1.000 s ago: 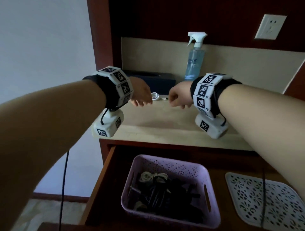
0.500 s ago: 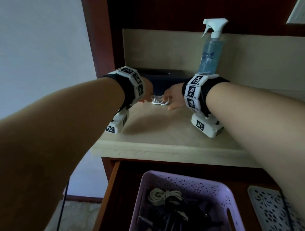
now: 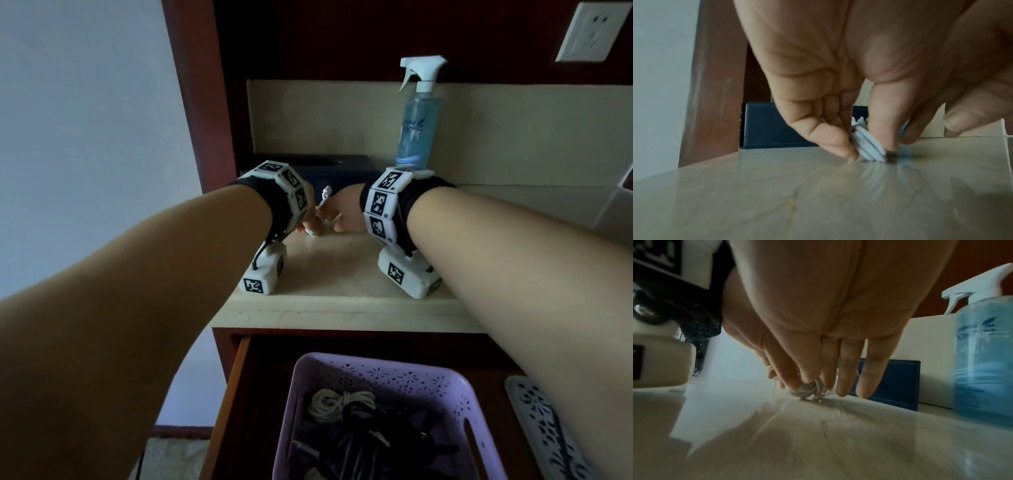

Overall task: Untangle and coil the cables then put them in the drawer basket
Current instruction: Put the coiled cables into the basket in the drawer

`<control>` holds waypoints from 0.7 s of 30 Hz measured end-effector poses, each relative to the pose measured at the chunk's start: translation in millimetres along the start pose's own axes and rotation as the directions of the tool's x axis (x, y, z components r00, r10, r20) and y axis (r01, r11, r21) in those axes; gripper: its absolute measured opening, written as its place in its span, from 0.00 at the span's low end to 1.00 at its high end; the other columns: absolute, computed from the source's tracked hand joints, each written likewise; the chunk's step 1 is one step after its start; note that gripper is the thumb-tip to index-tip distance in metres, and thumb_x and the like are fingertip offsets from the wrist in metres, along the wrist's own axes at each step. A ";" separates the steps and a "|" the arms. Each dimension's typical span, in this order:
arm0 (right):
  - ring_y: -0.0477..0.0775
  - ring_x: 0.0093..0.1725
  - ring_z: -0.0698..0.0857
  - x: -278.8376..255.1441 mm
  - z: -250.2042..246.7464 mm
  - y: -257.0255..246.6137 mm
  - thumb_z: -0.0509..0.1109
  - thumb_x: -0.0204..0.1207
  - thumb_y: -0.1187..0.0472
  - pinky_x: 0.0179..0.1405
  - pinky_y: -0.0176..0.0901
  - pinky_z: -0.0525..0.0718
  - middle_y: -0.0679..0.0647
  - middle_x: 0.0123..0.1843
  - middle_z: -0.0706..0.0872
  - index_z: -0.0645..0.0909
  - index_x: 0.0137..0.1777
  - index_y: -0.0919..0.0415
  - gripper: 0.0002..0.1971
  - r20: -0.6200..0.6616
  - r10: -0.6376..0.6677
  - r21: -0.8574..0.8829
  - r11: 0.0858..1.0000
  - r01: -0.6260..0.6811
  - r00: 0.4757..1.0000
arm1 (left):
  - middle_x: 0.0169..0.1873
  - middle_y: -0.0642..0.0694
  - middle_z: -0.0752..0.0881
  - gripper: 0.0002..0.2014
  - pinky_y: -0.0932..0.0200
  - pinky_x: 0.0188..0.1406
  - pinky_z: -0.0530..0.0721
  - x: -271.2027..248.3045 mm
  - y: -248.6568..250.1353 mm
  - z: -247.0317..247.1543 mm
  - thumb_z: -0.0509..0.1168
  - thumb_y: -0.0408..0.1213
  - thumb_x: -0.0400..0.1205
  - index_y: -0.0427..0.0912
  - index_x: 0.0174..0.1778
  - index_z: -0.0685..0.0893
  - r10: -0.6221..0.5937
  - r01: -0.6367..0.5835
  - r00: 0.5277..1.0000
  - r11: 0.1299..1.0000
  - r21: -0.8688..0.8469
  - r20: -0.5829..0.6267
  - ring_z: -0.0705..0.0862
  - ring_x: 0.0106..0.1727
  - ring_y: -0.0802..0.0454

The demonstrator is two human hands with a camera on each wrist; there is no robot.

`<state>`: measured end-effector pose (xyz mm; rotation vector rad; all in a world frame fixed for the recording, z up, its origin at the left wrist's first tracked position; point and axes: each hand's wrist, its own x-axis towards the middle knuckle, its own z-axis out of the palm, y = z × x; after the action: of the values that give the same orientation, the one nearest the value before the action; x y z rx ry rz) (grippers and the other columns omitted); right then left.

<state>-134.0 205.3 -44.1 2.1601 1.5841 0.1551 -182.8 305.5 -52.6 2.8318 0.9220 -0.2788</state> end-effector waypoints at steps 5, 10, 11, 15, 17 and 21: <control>0.59 0.66 0.78 -17.9 3.9 7.6 0.61 0.81 0.63 0.57 0.42 0.75 0.58 0.69 0.77 0.70 0.74 0.62 0.20 -0.036 0.104 0.094 0.991 -0.100 0.994 | 0.32 0.52 0.89 0.16 0.51 0.63 0.82 -17.5 9.2 -9.0 0.71 0.46 0.76 0.44 0.57 0.88 0.074 -0.074 0.997 0.994 0.085 0.012 0.88 0.46 0.49; 0.56 0.61 0.80 -50.1 -8.4 15.0 0.62 0.82 0.58 0.52 0.40 0.77 0.56 0.67 0.79 0.72 0.73 0.58 0.19 0.021 0.170 0.177 0.969 -0.171 0.985 | 0.60 0.36 0.85 0.19 0.60 0.53 0.82 -42.4 19.4 -11.4 0.66 0.31 0.82 0.36 0.69 0.78 0.211 -0.204 0.977 0.968 -0.148 0.036 0.83 0.49 0.49; 0.53 0.54 0.82 -57.3 -9.7 15.1 0.62 0.82 0.58 0.46 0.37 0.78 0.55 0.62 0.82 0.74 0.70 0.59 0.17 0.050 0.154 0.188 0.969 -0.161 0.987 | 0.60 0.34 0.84 0.18 0.62 0.51 0.82 -48.3 19.7 -11.5 0.66 0.29 0.81 0.35 0.68 0.78 0.234 -0.221 0.971 0.953 -0.206 0.041 0.83 0.47 0.48; 0.47 0.36 0.80 -88.0 -10.9 10.2 0.62 0.81 0.55 0.32 0.29 0.74 0.50 0.43 0.84 0.80 0.63 0.59 0.14 0.046 0.137 0.263 0.954 -0.144 0.990 | 0.50 0.38 0.85 0.14 0.73 0.30 0.83 -79.3 19.9 -11.5 0.66 0.27 0.81 0.37 0.63 0.81 0.283 -0.271 0.959 0.906 -0.324 -0.012 0.84 0.27 0.61; 0.49 0.41 0.83 -104.2 -10.2 6.1 0.63 0.81 0.53 0.38 0.34 0.79 0.51 0.45 0.86 0.81 0.60 0.58 0.13 0.045 0.151 0.292 0.943 -0.157 0.988 | 0.45 0.41 0.85 0.12 0.74 0.28 0.83 -95.8 21.6 -9.9 0.67 0.28 0.80 0.39 0.59 0.82 0.300 -0.290 0.954 0.893 -0.343 -0.026 0.85 0.26 0.62; 0.50 0.44 0.86 -134.4 -6.6 -3.4 0.63 0.81 0.53 0.43 0.38 0.81 0.49 0.44 0.88 0.81 0.58 0.57 0.12 0.071 0.134 0.341 0.928 -0.151 0.988 | 0.40 0.47 0.87 0.05 0.74 0.30 0.84 -129.0 25.1 -2.7 0.68 0.32 0.80 0.44 0.50 0.83 0.323 -0.317 0.946 0.887 -0.335 -0.040 0.86 0.31 0.60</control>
<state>-184.0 83.4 -16.4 2.5278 1.5182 -0.1409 -269.9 212.9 -19.2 2.5941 0.4301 -0.0910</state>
